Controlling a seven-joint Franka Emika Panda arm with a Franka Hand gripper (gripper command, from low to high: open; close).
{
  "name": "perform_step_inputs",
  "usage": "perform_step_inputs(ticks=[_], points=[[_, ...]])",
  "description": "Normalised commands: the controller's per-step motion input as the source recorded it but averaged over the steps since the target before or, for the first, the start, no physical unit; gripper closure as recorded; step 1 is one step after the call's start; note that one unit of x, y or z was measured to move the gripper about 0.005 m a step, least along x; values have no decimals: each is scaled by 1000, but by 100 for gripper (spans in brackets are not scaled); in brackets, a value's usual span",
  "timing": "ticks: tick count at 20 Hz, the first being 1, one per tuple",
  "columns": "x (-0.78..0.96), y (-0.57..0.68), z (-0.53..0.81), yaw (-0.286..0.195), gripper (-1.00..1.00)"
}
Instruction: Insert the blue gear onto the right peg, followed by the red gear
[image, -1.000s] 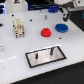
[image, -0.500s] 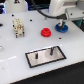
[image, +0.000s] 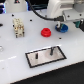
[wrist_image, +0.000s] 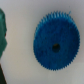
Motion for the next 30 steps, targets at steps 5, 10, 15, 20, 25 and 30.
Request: perform_step_inputs(ticks=[5,10,15,20,25,30], points=[[-399,0,-1,0,-100],[-571,0,-18,0,-100],[-309,-73,-79,0,-100],[-108,-173,-270,0,-100],[-72,-156,-314,0,-100],[-188,-36,-133,0,100]])
